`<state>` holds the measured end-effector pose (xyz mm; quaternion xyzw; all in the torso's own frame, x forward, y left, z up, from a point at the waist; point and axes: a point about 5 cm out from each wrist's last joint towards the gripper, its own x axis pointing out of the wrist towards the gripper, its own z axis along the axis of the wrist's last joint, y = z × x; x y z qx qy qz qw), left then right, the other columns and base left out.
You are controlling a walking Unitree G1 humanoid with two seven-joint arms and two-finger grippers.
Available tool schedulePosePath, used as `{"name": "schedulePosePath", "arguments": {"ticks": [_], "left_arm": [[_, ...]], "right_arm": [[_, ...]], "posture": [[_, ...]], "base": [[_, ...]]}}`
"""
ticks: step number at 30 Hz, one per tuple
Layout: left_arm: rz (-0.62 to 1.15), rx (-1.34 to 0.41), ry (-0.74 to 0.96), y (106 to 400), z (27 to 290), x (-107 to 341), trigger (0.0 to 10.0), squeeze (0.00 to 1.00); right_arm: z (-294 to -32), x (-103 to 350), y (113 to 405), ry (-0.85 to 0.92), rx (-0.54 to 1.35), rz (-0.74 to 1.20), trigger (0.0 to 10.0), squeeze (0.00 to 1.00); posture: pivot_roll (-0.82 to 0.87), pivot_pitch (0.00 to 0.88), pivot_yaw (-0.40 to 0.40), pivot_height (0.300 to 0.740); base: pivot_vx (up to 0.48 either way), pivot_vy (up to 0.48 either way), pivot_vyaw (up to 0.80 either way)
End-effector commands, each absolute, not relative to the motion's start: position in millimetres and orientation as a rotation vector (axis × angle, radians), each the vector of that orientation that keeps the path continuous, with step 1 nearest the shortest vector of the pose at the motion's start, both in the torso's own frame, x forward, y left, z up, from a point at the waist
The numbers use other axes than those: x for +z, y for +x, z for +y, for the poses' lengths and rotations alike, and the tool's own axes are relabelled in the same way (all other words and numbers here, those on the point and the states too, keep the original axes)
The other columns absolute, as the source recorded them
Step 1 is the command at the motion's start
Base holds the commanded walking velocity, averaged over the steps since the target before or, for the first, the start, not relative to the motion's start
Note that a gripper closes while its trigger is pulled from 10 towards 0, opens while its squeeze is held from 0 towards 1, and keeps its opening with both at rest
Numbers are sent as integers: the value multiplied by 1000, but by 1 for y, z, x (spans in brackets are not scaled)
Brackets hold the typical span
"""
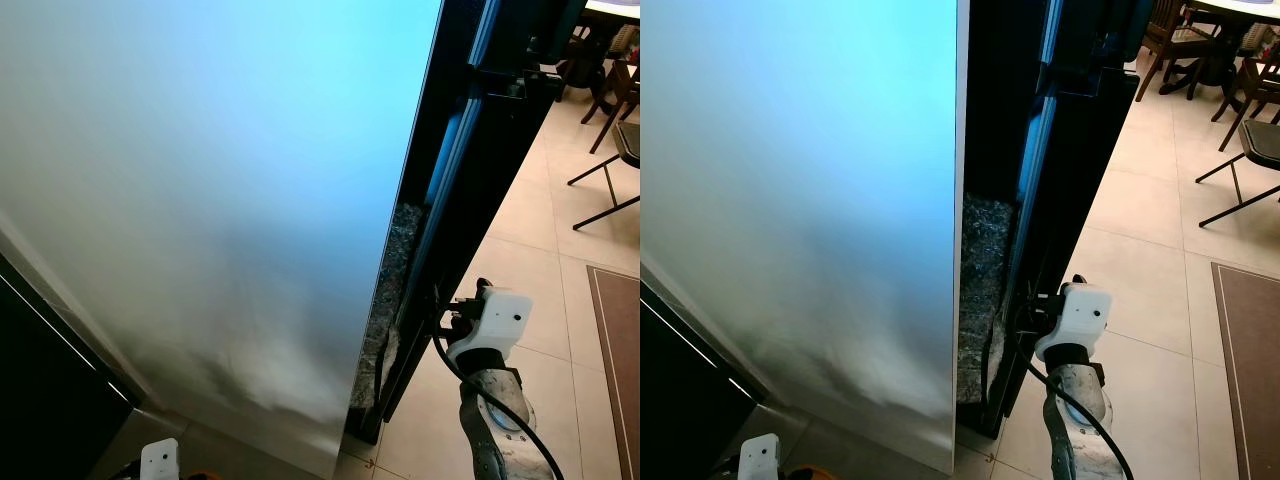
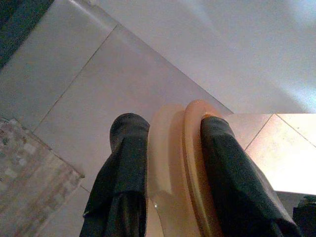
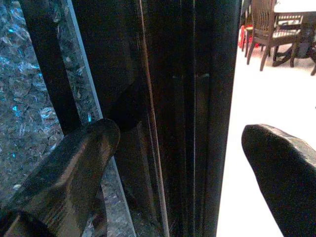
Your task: Restocking fridge
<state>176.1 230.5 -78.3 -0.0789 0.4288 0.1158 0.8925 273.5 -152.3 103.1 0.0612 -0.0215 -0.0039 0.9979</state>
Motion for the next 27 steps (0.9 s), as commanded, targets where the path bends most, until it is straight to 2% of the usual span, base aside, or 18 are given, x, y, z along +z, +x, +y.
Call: {"name": "schedulePosePath", "arguments": {"ticks": [1,13,27], "left_arm": [[968,234,-157,159,230,-87,10000,0],[1007,259,-160,136,242,-92,10000,0],[1017,267,-165,130,243,-94,10000,0]], "right_arm": [[-152,105,273,124,2,-39,10000,0],[-154,108,278,122,-1,-46,10000,0],[-149,109,283,131,49,-40,10000,0]], "posture": [[-42,40,-31,740],[-48,46,-31,740],[-47,57,-31,740]], "base": [[0,0,0],[0,0,0],[0,0,0]]}}
